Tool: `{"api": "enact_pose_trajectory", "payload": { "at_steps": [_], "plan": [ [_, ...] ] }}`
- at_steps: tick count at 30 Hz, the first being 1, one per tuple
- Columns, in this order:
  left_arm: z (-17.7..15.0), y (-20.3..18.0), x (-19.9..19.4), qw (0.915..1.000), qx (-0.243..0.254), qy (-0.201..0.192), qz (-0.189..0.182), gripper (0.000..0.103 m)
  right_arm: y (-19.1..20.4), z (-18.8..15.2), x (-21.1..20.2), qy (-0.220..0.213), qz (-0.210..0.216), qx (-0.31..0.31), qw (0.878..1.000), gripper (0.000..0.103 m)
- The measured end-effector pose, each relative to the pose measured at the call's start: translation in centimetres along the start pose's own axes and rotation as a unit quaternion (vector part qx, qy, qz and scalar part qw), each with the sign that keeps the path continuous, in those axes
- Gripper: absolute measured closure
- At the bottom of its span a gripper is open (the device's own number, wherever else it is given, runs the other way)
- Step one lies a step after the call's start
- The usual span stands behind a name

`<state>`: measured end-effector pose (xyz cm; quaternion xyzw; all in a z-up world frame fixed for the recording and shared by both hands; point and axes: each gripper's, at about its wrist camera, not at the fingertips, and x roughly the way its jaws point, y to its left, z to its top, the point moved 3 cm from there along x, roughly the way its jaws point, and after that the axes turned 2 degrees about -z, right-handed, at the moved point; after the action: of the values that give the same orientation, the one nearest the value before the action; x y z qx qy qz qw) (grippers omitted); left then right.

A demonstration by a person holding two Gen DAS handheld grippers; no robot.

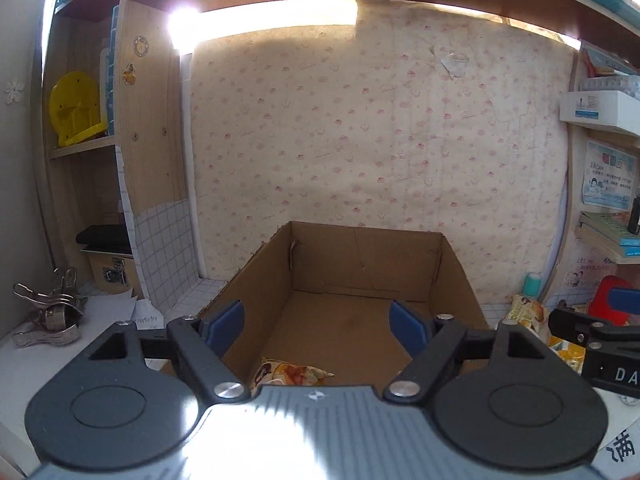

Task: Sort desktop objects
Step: 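Open both grippers to drop the bread bag and glove into the box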

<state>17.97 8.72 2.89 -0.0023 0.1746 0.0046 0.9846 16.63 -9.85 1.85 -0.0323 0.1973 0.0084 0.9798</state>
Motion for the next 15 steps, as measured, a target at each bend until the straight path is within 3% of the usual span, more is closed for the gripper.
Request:
{"api": "enact_pose_trajectory", "payload": {
  "at_steps": [9,15],
  "plan": [
    [-2.3,-7.6,-2.4,0.9941,0.022,-0.020,-0.104,0.019,-8.3,-4.7,-0.9,0.028,-0.068,0.033,0.997,0.028],
    [-5.0,-12.4,-1.3,0.9875,0.042,0.007,-0.152,0.018,-10.4,-6.9,-1.2,0.042,-0.079,0.027,0.996,0.022]
  ]
}}
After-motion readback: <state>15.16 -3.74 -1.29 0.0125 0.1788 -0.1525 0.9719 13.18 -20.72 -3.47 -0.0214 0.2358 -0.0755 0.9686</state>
